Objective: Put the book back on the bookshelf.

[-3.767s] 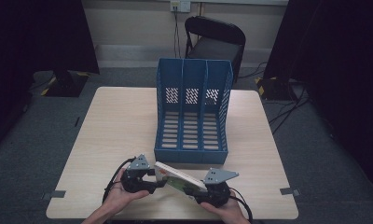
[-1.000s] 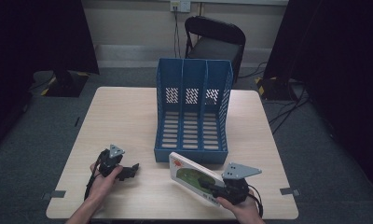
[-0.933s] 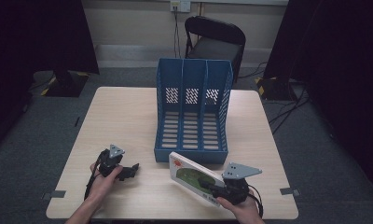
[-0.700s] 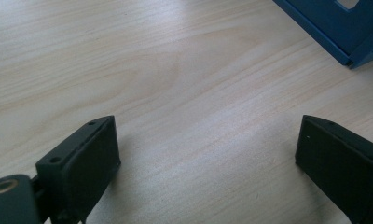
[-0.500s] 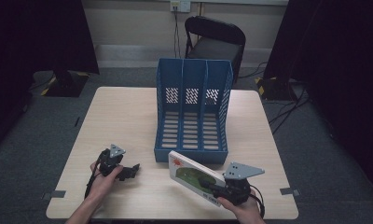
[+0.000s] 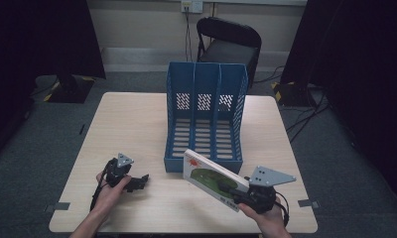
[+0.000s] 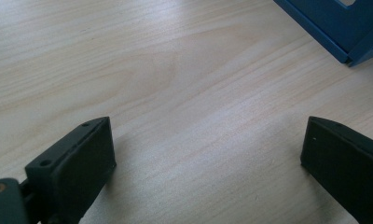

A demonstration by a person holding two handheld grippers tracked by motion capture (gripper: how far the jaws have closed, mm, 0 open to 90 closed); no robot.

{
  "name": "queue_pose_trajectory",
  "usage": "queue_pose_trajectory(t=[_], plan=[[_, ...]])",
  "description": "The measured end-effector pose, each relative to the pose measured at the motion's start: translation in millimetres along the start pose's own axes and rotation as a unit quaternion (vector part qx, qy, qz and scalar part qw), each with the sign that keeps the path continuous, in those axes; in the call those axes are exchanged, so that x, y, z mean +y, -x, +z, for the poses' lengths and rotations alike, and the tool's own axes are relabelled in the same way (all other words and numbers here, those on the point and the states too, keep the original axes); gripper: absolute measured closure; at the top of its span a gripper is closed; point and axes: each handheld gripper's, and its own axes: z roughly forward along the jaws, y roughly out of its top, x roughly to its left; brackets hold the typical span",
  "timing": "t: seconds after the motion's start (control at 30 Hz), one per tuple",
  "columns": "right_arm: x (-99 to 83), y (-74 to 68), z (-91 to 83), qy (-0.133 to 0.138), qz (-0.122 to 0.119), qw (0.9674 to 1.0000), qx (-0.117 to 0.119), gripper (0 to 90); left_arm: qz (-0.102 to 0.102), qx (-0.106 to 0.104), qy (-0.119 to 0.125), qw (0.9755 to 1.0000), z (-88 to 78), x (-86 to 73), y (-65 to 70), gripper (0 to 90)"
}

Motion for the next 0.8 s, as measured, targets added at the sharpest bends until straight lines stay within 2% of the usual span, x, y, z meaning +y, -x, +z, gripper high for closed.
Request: queue_pose_trajectory(t=[0.27,0.8], plan=[[12.2,13.1,-7.9,0.009,0.006,0.9996,-0.024,76.7,0.002,0.0,-0.002,1.0,-0.2,0.1,-0.3,2.1],[31.7,33.4,-9.7,0.029,0.012,0.9974,-0.065,76.7,0.0,0.0,-0.004,1.0,0.7,0.5,-0.1,0.0]])
